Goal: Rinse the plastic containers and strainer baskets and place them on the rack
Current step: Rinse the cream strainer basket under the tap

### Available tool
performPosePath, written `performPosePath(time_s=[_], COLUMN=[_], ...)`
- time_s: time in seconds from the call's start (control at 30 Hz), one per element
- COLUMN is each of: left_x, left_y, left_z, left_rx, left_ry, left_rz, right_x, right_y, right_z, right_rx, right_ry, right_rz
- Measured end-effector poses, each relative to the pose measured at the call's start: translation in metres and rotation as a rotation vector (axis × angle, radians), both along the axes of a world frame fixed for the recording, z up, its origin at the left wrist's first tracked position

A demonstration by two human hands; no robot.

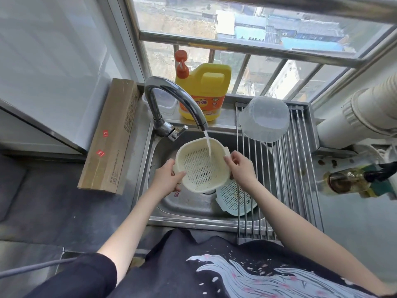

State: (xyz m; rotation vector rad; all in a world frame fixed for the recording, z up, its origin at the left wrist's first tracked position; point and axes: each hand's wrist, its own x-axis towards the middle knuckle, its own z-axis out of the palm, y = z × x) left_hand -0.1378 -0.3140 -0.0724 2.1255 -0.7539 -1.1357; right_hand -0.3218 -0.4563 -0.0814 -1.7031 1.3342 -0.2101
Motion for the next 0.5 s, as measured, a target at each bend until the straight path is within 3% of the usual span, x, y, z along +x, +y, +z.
performPosePath(time_s=[0.23,0.5], left_x=[-0.004,-0.004], left_y=[-0.011,-0.048], left_z=[-0.03,-0.033], left_rx=[0.016,0.042], left_ry=[0.208,0.314], left_rz=[0.122,0.169], right_x=[0.0,-0.004], right_y=[0.002,0.001], right_z=[0.014,0.021], right_rx=[-0.385,-0.514], right_ry=[0.031,0.035], right_rz=[0.138,0.166])
